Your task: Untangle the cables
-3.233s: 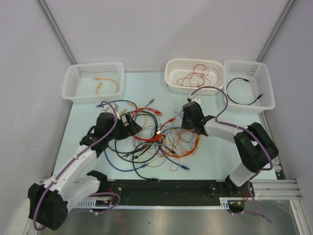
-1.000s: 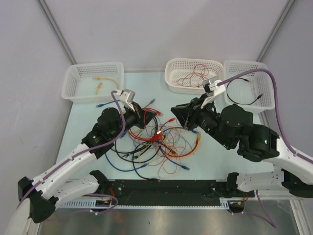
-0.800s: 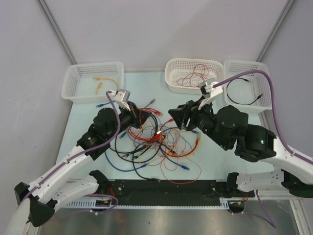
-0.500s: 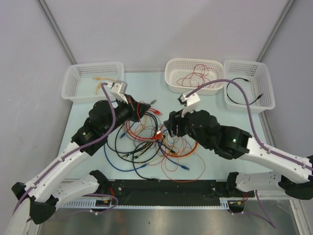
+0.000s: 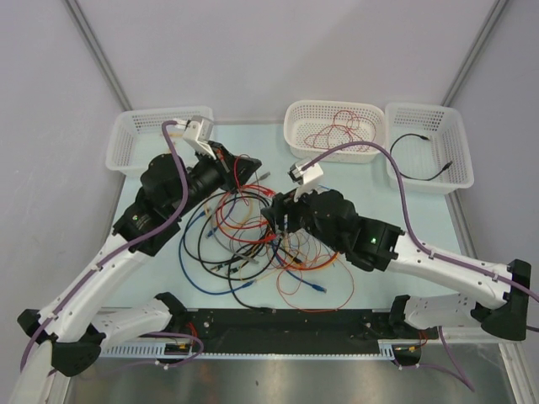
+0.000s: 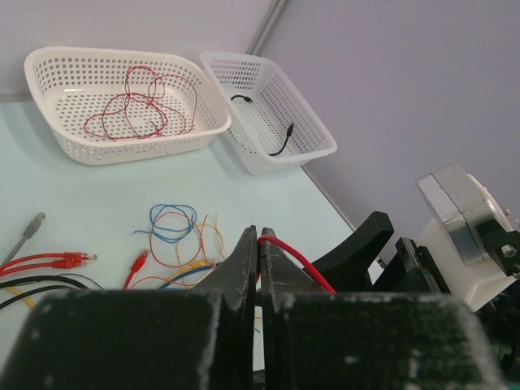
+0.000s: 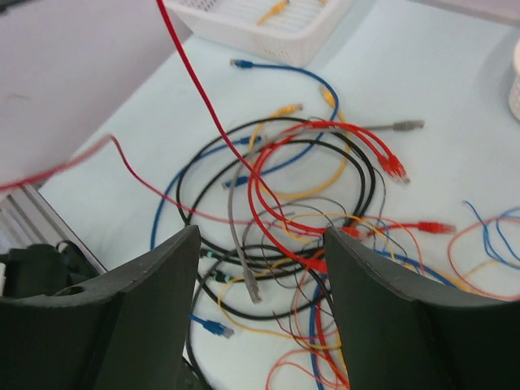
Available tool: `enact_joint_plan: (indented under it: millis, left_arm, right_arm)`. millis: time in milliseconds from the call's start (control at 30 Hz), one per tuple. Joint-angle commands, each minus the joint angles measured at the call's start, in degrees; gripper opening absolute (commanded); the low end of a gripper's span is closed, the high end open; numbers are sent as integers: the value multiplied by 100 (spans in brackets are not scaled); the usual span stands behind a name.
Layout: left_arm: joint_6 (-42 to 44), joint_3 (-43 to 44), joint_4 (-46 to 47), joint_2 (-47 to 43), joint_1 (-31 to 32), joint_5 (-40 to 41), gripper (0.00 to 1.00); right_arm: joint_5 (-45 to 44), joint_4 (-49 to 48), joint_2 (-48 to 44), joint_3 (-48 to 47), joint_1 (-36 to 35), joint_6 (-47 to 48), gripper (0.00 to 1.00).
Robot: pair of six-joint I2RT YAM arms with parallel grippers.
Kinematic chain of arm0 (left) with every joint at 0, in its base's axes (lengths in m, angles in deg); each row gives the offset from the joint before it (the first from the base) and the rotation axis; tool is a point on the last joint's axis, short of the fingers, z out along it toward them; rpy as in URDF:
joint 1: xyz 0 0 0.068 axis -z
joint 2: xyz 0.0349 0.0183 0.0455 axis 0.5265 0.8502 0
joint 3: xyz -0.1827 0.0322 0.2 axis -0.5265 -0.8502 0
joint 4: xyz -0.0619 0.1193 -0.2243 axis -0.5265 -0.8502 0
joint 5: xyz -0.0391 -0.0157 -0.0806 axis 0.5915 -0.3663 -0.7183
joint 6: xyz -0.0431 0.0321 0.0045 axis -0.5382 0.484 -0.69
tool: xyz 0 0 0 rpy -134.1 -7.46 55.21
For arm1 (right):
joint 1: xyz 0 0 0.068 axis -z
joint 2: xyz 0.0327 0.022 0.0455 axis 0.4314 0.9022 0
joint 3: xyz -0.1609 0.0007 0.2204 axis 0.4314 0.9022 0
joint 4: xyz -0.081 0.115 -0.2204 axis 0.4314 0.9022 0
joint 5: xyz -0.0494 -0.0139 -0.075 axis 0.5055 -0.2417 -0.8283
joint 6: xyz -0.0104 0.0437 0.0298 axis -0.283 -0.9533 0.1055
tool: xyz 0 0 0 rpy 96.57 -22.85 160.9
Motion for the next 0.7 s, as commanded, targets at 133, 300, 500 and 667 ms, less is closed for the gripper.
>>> enact_joint_plan:
  millis: [133,300,500,667]
  left_arm:
    - [-38,374,-101,35,-20,-203,0]
    - [-64,374,-136,0,-20,-220,0]
    - [-47,304,-232,-44,-28,-168,0]
    - [50,-3,-171,-324,-20,271,0]
  right_arm:
    - [355,-1797,348,171,213,128,65]
    - [521,-2166,638,171,510,-3,54]
    - [600,-2431,578,171,608,32,0]
    - [347,-2150,-46,163,608,137,0]
